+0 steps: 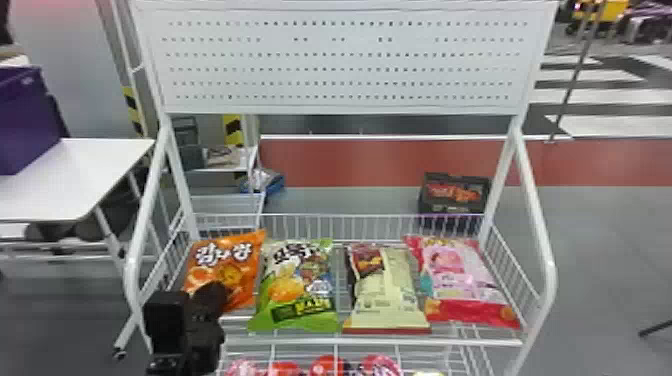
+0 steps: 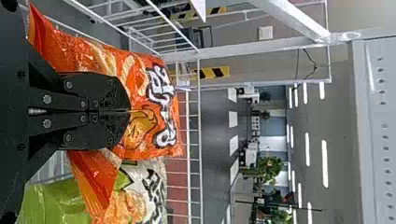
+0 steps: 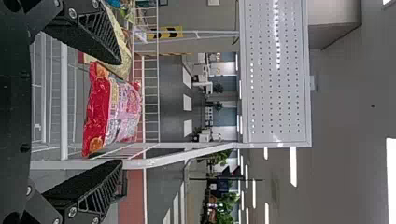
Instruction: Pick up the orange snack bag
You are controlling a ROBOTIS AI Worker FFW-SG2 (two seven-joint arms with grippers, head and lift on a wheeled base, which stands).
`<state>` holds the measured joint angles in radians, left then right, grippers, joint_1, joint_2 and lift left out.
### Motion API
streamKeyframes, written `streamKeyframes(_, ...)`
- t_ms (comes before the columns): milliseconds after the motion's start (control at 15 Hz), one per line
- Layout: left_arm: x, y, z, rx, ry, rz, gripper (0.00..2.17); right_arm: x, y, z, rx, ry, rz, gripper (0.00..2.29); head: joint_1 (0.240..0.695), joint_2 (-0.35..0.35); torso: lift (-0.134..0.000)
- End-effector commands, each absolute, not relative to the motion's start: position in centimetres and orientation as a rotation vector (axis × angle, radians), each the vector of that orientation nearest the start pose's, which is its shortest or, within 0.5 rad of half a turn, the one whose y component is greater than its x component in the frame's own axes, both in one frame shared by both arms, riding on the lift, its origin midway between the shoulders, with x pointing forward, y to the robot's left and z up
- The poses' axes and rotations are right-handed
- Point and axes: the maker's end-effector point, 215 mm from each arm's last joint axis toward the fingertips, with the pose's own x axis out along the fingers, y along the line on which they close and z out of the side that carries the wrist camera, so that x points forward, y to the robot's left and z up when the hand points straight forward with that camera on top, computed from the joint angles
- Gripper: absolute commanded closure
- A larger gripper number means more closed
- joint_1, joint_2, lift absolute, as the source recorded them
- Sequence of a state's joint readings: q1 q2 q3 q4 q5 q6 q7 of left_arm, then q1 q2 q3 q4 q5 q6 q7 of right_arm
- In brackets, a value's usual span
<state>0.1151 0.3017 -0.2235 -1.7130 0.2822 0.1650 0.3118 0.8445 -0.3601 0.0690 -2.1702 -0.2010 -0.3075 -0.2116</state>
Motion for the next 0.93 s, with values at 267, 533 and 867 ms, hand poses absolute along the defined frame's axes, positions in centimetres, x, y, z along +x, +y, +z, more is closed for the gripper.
streamKeyframes(267,50.0,24.5,-36.9,0.002,0.124,0.047,1.66,34.3,-24.3,-32.0,0.017,-0.023,0.051,0.14,0.499,0.0,0.0)
streamKeyframes(533,44.8,26.6,-34.7,-0.042,0.05,0.076,1.66,34.4,-23.9,-32.0,0.023,-0.023,0.055,0.14,0.499,0.0,0.0)
streamKeyframes(867,38.3,28.0,-32.1,-0.093,-0.049,0.089,1.66,34.5,-23.5,-32.4,0.027,-0.015,0.06,0.14,0.499,0.0,0.0)
